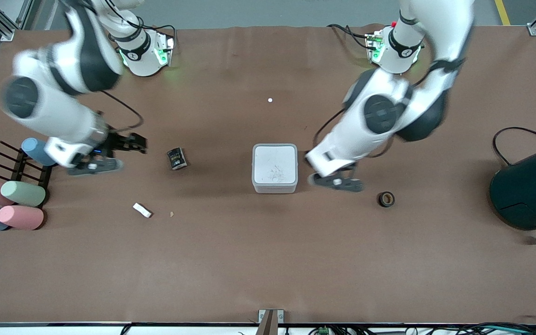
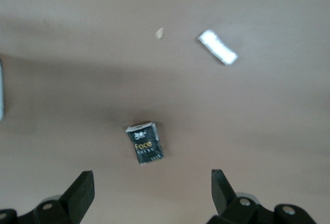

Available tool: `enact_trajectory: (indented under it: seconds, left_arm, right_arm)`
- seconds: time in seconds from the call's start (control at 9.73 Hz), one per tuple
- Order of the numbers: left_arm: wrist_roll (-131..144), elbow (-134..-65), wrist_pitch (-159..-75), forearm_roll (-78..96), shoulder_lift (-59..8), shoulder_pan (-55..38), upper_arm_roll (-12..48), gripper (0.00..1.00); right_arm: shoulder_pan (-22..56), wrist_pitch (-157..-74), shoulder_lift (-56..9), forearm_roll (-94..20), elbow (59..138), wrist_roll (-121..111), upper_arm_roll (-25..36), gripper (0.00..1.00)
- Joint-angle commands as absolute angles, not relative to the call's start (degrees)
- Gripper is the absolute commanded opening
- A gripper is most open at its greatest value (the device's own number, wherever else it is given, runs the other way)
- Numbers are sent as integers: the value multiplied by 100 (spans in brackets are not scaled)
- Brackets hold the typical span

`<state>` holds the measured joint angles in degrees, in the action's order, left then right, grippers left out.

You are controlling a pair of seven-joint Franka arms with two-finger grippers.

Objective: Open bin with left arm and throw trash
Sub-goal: 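Flip open the bin lid with the left gripper while the right gripper reaches the packet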

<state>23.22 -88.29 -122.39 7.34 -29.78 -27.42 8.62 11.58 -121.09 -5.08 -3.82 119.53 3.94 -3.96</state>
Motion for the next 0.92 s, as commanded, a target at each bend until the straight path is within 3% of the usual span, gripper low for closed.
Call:
enact_trajectory:
  seconds: [0.0,0.31,0.82]
  left_arm:
    - [2670,-8578,-12515,791,-3400,-2926,826,0]
    - [2987,-8578,-13068,861,-3822,-3225,835,0]
    - [3375,-8578,-13061,1002,-3947,-3437,844,0]
  right_arm:
    - [1598,-13397,-228,-457,13013,326,-360,100]
    - [1828,-14210,-745,-265,13464,281,-352,100]
    - [1845,-15141,-1782,-53,13526,273,-325,100]
